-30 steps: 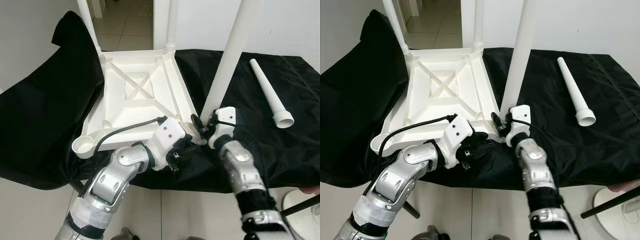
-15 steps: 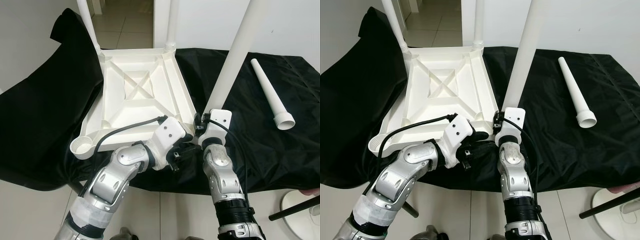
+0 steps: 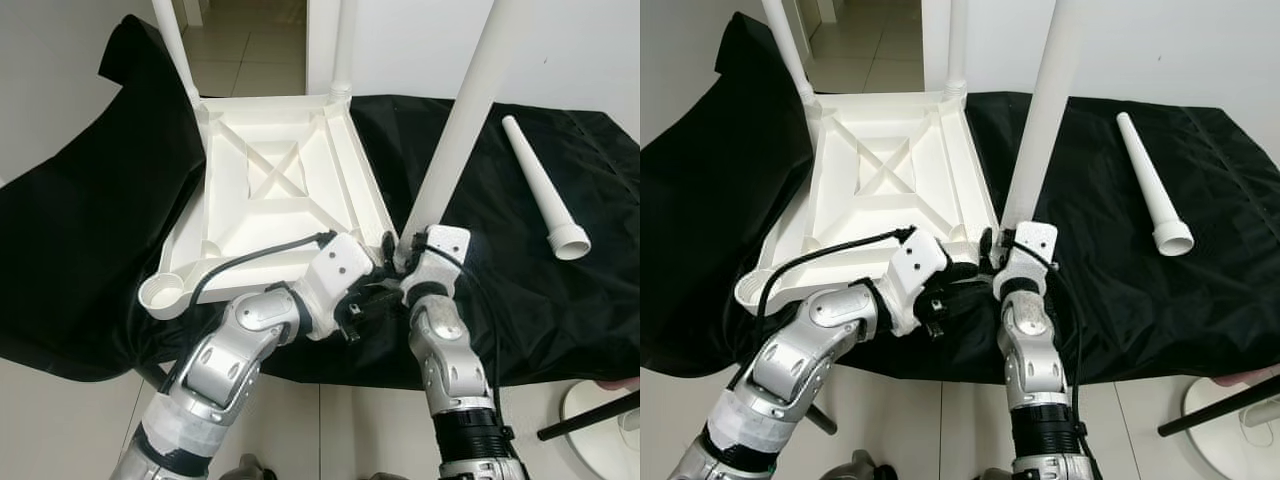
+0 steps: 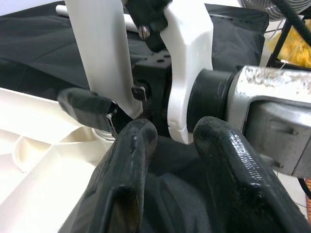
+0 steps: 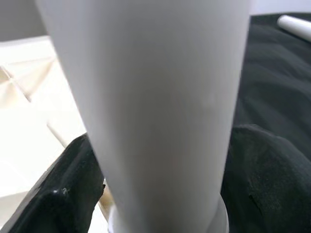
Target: Building children table
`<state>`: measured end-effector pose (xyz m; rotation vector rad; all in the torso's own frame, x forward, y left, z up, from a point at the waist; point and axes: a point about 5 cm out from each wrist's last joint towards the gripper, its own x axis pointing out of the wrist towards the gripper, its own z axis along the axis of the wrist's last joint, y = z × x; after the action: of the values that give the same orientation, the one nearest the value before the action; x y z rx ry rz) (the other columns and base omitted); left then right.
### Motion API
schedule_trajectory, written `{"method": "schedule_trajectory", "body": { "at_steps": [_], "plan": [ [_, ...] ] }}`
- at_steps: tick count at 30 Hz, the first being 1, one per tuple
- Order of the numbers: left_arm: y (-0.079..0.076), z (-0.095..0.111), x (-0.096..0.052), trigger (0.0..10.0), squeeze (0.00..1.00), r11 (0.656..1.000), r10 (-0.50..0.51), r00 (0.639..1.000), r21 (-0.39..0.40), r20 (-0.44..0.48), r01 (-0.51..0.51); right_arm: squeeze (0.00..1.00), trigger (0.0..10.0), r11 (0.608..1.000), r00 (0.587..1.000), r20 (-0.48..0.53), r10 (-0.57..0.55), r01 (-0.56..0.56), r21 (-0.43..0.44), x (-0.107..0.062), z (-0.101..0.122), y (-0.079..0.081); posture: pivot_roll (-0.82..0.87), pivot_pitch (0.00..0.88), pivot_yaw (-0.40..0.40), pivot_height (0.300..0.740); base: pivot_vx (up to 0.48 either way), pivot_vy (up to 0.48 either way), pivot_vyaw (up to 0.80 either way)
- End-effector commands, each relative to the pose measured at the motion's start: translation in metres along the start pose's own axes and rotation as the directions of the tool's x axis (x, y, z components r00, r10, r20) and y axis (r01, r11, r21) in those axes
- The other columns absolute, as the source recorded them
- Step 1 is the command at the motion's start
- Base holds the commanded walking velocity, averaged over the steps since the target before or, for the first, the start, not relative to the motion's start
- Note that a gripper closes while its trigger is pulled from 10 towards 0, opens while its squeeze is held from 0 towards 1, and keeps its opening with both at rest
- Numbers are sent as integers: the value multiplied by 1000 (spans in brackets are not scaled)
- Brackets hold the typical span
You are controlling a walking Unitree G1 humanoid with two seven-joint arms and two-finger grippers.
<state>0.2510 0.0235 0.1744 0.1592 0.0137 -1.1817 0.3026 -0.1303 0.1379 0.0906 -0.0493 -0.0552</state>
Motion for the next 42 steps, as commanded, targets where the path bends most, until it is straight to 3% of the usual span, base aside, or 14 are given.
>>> {"method": "schedule_trajectory", "body": {
  "at_steps": [1,3,7,8,9,16,17,29,30,31,32,34,35,42],
  "plan": [
    [1,0,3,10000,0,999,36,999,7,-4,-36,0,10000,999,999,-15,32,-32,7,-2,-1,1,-20,0,4,740,0,0,0],
    [0,0,4,10000,0,999,34,999,7,-1,-34,0,10000,990,990,-3,142,-142,-18,-3,2,-9,-20,0,3,740,0,0,0],
    [-1,0,4,10000,0,999,34,999,7,0,-34,0,10000,984,984,-1,176,-176,-36,-3,2,-12,-20,0,3,740,0,0,0],
    [0,0,5,10000,0,999,32,999,10,1,-32,0,10000,949,953,-55,299,-302,-85,0,-2,-21,-23,0,11,740,0,0,0],
    [0,0,5,10000,0,999,31,1000,11,1,-31,0,10000,935,940,-72,334,-340,-99,1,-3,-24,-23,0,11,740,0,0,0],
    [2,2,5,10000,0,999,26,1000,20,2,-26,0,10000,862,876,-93,474,-483,-155,10,1,-34,-20,0,20,740,0,0,0],
    [2,2,5,10000,0,999,24,1000,24,1,-24,0,10000,831,846,-109,522,-533,-158,14,2,-36,-17,0,23,740,0,0,0],
    [6,4,8,10000,0,999,42,999,29,6,-42,0,10000,708,733,-173,658,-681,-189,36,2,-32,-24,0,36,740,0,0,0],
    [5,4,8,10000,0,998,45,999,35,4,-45,0,4588,701,728,-190,659,-686,-195,38,0,-33,-20,0,35,740,0,0,0],
    [5,4,8,10000,0,998,45,999,35,4,-45,0,4588,701,728,-190,659,-686,-195,38,0,-33,-20,0,35,740,0,0,0],
    [5,4,9,10000,0,998,47,999,40,3,-47,0,3804,696,723,-201,661,-690,-198,40,-1,-34,-17,0,32,740,0,0,0],
    [5,4,9,10000,0,998,47,999,40,3,-47,0,3804,696,723,-201,661,-690,-198,40,-1,-34,-17,0,32,740,0,0,0],
    [4,4,9,10000,0,998,54,999,46,0,-54,0,0,696,723,-227,652,-690,-198,42,-5,-40,-13,0,28,740,0,0,0],
    [5,3,7,10000,0,997,70,998,40,-1,-70,0,0,727,744,-271,611,-663,-182,40,-16,-57,-16,0,28,740,0,0,0]
  ]
}}
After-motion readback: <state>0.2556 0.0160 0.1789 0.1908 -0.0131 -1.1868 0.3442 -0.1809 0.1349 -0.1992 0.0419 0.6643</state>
